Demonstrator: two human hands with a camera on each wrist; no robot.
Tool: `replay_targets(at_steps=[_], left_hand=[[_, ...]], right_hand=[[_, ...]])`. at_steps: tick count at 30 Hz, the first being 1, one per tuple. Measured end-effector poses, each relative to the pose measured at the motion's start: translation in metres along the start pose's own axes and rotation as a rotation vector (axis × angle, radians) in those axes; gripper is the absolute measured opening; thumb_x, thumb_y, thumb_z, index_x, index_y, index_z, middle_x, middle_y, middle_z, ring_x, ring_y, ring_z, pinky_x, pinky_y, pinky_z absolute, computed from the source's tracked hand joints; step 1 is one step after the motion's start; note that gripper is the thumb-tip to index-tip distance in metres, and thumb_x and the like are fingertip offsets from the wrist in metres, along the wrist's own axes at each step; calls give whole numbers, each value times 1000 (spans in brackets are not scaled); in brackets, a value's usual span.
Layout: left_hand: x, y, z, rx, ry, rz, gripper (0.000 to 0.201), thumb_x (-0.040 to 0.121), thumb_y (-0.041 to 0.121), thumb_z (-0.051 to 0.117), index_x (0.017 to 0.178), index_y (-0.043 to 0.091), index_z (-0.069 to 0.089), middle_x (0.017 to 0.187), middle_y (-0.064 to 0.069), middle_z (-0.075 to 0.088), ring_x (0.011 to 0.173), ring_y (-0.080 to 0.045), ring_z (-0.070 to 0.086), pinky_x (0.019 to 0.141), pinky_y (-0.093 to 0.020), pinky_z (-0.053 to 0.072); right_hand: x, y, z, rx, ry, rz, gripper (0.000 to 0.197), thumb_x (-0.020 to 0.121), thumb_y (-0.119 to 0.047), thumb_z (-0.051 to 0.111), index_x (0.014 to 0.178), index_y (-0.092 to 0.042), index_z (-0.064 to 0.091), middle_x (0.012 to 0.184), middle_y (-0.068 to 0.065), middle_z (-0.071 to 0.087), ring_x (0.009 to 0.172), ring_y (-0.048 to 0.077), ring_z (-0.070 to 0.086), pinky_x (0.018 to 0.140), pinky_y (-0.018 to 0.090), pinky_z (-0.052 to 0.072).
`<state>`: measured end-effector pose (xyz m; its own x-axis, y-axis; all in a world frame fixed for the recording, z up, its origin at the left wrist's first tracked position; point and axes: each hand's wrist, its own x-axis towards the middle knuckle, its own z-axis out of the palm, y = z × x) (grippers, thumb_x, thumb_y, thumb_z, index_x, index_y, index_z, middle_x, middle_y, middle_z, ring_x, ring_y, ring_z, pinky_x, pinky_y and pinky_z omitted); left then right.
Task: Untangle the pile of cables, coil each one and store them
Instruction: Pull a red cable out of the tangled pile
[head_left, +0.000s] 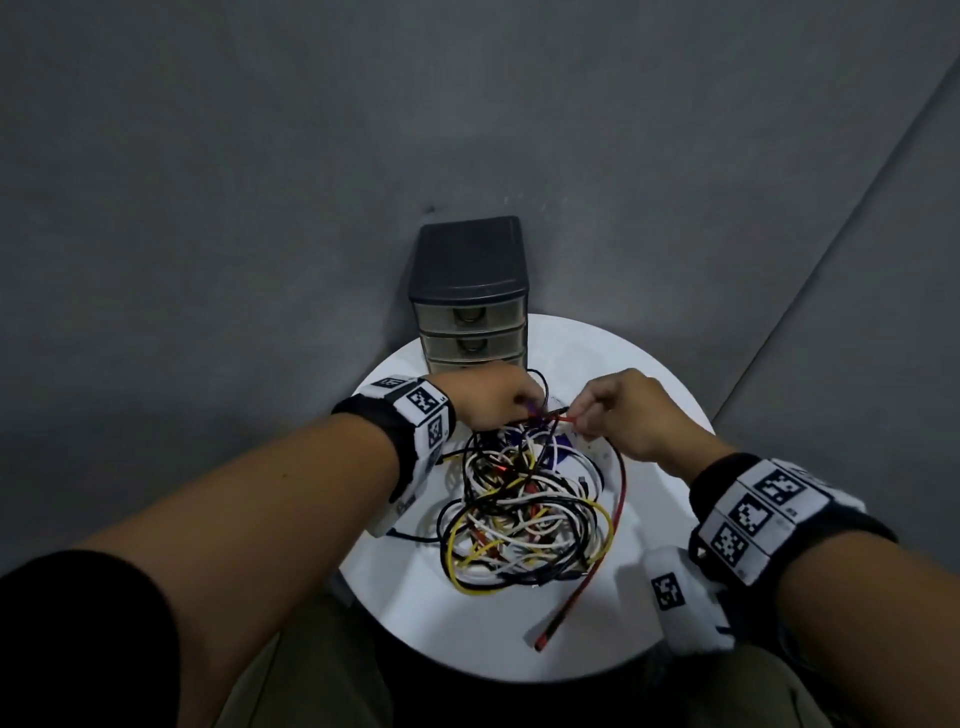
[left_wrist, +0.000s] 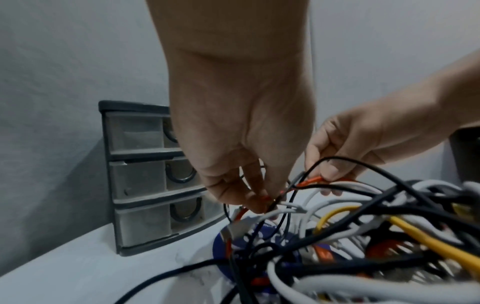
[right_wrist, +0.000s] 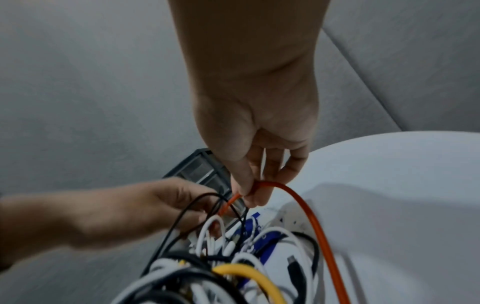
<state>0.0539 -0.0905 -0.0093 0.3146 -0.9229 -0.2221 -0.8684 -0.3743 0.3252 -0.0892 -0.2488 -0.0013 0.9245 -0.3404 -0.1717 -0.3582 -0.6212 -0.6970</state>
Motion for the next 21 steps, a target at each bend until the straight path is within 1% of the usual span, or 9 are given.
replay_targets(at_steps=[2,4,7,9,12,15,17,19,21], left_hand=[[1,-5,-5,8,4,6,14,99,18,59,97,13,72,89,1,66,83,-17,58,74,-30,43],[0,-10,-10,-1,27,25,16,99,21,60,91,13,72,85,0,68,79,-16,59,73,-29,45],[-6,-11,-17,-22,87,53,20,99,19,59,83,12,69,73,3,63,66,-6,53,64,-21,37],[-13,-11,-21,-18,136,53,23,98,19,60,77,12,67,63,5,54,59,-3,49,60,-21,34],[-22,-12,-22,21,191,21,24,98,23,60,79,13,69,64,4,60,63,-5,54,64,-30,43],[-27,-20,-27,-63,413,-176,24,99,23,55,82,15,70,74,2,71,71,-13,65,72,-37,57],[-31,-23,-32,-207,585,-269,23,99,17,52,81,13,65,71,-1,73,64,-12,70,71,-40,60],[-35,-16,-36,-268,606,-220,22,102,15,50,82,13,60,71,-1,73,61,-10,70,70,-40,60],[-36,-3,-37,-243,578,-116,21,105,17,48,87,12,58,75,1,72,63,-10,69,69,-39,58]], right_hand=[[4,-4,2,-83,79,-36,17,86,-1,66,90,-17,65,82,1,73,76,20,67,59,23,45],[5,-12,0,-123,146,-177,34,85,1,64,108,-23,56,102,-4,63,87,18,60,64,25,41],[7,-27,0,-122,-8,-374,53,82,4,61,125,-27,59,120,-6,53,100,14,57,75,20,43],[10,-31,4,-163,-54,-358,33,86,-18,56,116,-25,67,115,-4,58,101,18,57,86,32,48],[13,-29,7,-324,-11,-276,41,85,-58,37,83,-31,68,96,-4,56,95,21,54,89,45,47],[14,-17,4,-532,30,-127,50,95,-61,44,65,-24,57,98,1,52,99,27,51,85,42,44],[12,-10,2,-678,5,-32,37,93,-54,57,77,-22,66,113,3,50,112,31,47,89,45,40],[12,-9,1,-543,18,-19,27,89,-51,66,106,-30,69,129,2,45,126,32,41,100,49,38],[14,-16,-1,-354,58,-88,32,88,-51,66,116,-38,63,133,3,45,129,32,40,107,53,39]])
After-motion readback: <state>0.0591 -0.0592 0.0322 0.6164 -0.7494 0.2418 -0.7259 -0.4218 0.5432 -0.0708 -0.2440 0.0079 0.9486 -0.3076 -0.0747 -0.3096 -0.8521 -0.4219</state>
